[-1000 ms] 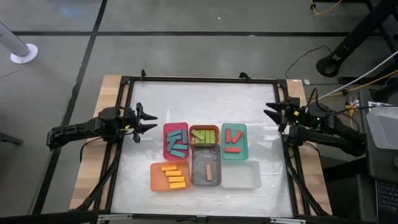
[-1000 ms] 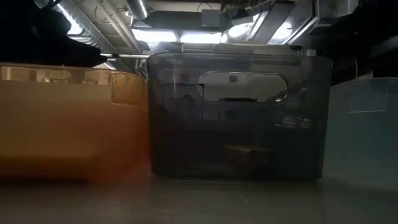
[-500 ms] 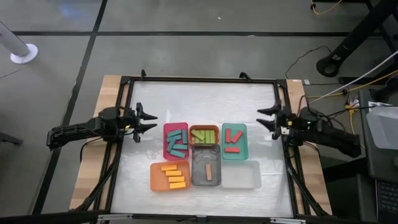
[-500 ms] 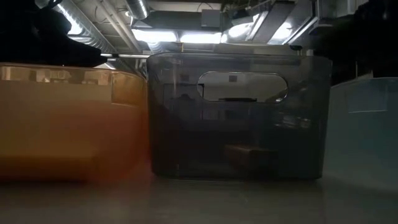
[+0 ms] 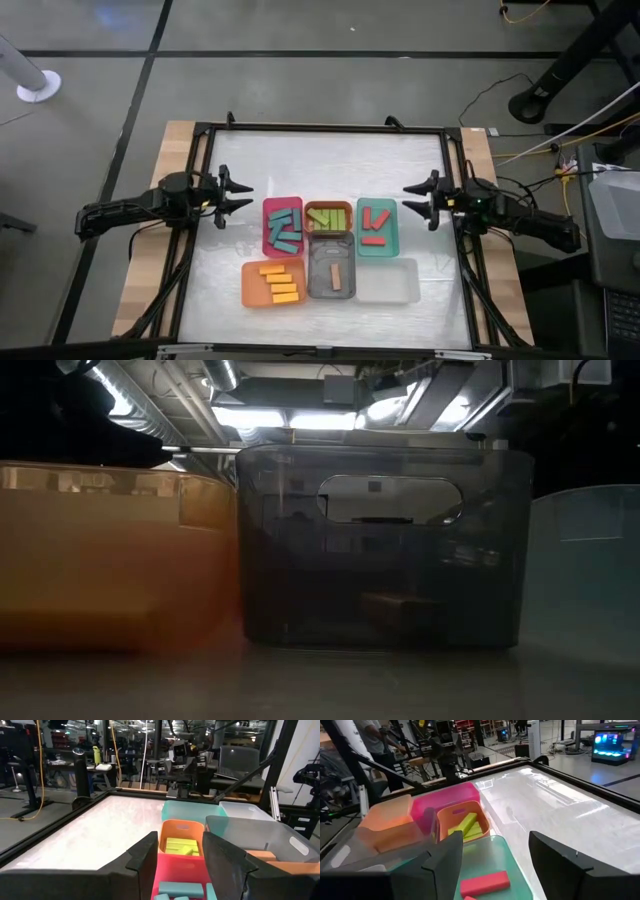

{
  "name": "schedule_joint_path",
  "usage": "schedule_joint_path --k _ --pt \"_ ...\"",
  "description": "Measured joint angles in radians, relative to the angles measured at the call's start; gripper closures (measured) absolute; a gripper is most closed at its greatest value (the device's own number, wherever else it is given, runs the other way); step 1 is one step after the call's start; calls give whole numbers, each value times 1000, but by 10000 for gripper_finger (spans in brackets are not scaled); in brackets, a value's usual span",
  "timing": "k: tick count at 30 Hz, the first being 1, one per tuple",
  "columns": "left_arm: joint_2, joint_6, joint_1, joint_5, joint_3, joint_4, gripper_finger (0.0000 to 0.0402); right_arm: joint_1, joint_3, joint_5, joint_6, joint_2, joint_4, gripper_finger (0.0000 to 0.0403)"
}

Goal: Sort blocks
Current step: Return to Home Position

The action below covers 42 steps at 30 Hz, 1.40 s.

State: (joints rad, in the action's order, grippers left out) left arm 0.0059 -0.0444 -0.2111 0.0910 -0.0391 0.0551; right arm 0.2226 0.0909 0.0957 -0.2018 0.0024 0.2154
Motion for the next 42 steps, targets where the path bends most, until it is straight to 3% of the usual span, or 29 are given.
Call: schedule_joint_path --k 5,10,21,25,42 --pt "0 0 0 0 0 0 259 0 -1 -43 2 0 1 178" --pt "0 0 0 0 0 1 259 0 -3 -15 56 0 -8 178" --pt "0 0 0 0 0 1 259 0 -22 3 184 0 -122 178" --pt "0 0 0 1 0 1 259 0 -81 2 182 0 -251 178" --pt "0 0 0 1 1 1 259 0 -82 -16 182 3 -247 178"
